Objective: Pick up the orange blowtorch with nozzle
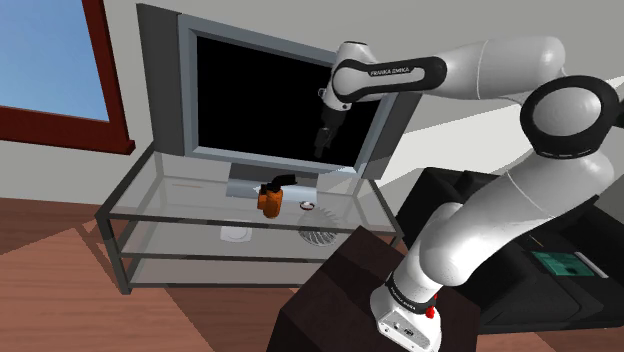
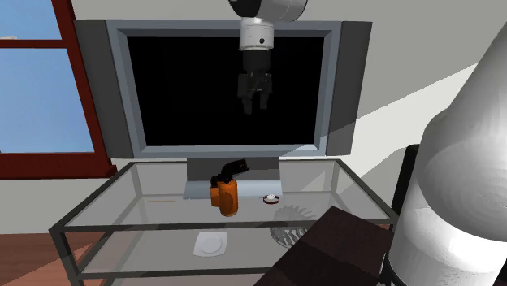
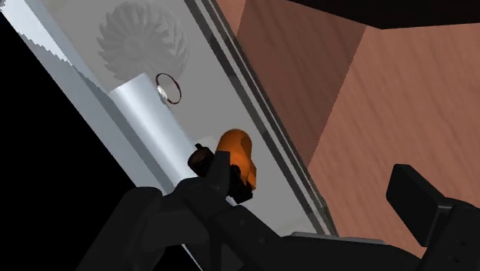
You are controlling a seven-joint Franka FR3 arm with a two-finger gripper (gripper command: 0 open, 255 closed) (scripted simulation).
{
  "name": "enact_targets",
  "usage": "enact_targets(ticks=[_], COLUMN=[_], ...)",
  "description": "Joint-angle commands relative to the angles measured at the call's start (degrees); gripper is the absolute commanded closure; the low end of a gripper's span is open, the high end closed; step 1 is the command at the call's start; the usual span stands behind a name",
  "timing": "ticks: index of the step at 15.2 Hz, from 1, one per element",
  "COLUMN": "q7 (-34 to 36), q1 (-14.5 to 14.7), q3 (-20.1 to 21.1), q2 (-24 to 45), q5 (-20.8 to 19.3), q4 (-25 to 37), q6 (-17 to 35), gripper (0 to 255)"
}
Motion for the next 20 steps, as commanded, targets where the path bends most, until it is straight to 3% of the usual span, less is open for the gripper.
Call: enact_targets(ticks=[1,9,20], q7=[-3.8,-18.3,-33.6], q1=[0.5,1.0,-1.9], q3=[-1.1,-2.5,1.6], q2=[4.2,22.7,48.0], q5=[0.6,5.3,9.5], q4=[1.3,10.0,28.7], q6=[2.3,9.2,12.3], gripper=[0,0,0])
